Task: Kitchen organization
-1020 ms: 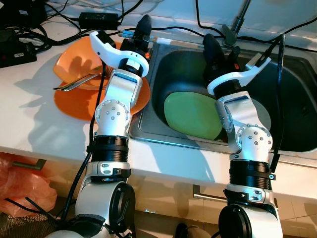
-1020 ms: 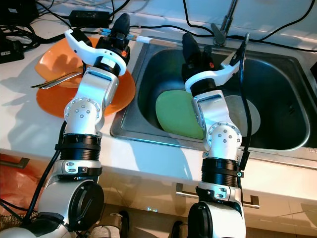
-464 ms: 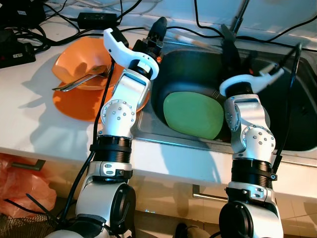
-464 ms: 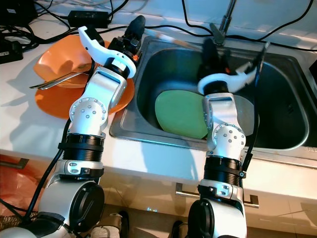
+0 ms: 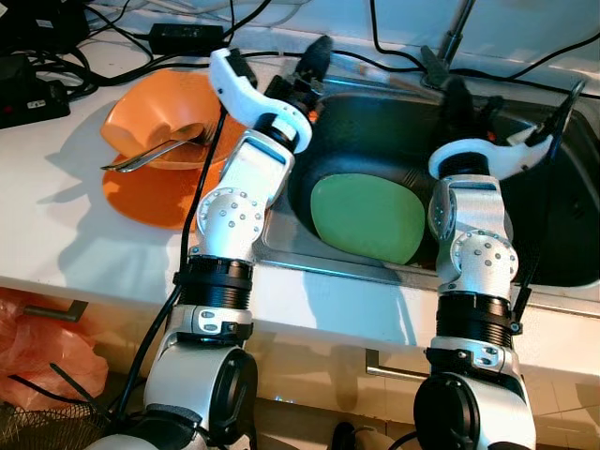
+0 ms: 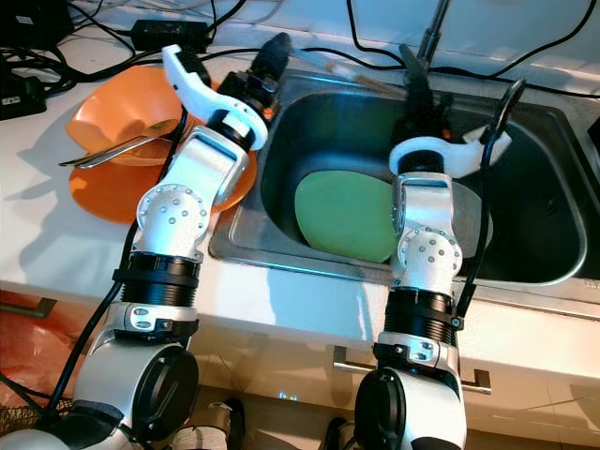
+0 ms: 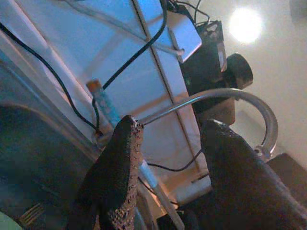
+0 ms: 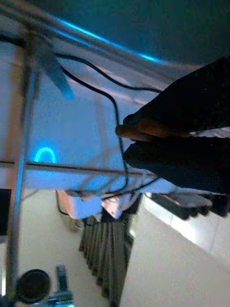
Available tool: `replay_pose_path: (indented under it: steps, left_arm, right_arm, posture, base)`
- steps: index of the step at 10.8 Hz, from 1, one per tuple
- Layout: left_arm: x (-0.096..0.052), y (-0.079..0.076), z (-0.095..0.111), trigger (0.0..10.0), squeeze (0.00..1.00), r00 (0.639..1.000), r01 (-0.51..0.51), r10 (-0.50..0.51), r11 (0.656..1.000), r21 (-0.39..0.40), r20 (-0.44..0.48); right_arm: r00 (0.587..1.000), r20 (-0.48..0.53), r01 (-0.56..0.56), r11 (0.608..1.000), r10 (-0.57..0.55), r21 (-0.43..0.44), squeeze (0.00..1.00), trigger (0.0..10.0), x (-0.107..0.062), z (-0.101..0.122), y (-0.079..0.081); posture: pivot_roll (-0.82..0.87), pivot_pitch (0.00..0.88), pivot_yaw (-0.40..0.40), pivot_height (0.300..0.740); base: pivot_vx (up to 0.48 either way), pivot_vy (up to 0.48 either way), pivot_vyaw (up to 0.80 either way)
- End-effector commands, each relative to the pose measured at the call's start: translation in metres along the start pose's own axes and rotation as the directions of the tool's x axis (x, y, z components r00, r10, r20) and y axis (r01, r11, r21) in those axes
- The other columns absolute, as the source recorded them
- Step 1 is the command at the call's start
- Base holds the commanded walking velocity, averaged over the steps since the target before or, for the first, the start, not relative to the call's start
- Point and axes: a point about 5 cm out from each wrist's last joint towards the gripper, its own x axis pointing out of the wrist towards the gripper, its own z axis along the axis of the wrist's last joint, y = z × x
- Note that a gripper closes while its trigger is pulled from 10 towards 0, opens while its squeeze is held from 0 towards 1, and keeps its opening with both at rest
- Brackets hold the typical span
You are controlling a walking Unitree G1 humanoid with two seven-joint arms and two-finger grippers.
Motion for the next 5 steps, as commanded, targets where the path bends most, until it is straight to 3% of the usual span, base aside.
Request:
replay_pose_path:
  steps: [1,2,3,4,5]
  left_arm:
    - [0.005,-0.022,-0.025,10.0,0.00,0.997,0.058,-0.059,0.998,-0.034,-0.049]
    - [0.004,-0.022,-0.022,10.0,0.00,0.998,0.045,-0.043,0.998,0.045,-0.049]
    - [0.004,-0.021,-0.018,10.0,0.00,0.999,0.038,-0.034,0.994,0.100,-0.042]
    - [0.004,-0.020,-0.008,10.0,0.00,1.000,0.023,-0.020,0.973,0.231,-0.019]
    - [0.003,-0.023,-0.001,10.0,0.00,1.000,0.024,-0.024,0.918,0.395,-0.007]
  right_arm:
    - [1.000,0.018,0.002,1.000,-0.002,-0.002,0.00,0.0,0.003,-0.004,0.005]
    - [0.999,0.042,0.010,0.993,-0.005,-0.120,0.00,0.0,0.003,0.001,0.002]
    - [0.999,0.045,0.012,0.988,-0.006,-0.153,0.00,0.0,0.003,0.002,0.001]
    - [0.999,0.046,0.011,0.978,-0.001,-0.210,0.00,1.1,0.004,0.003,0.001]
    - [0.999,0.038,0.011,0.966,-0.001,-0.260,0.00,6.1,0.004,0.002,0.000]
  posture:
    - [0.07,0.135,-0.022,0.740]
    - [0.07,0.135,-0.024,0.740]
    - [0.07,0.135,-0.024,0.740]
    - [0.07,0.135,-0.025,0.740]
    - [0.07,0.136,-0.026,0.740]
  base:
    - [0.000,0.000,0.00]
    - [0.000,0.000,0.00]
    - [0.000,0.000,0.00]
    - [0.000,0.000,0.00]
    - [0.000,0.000,0.00]
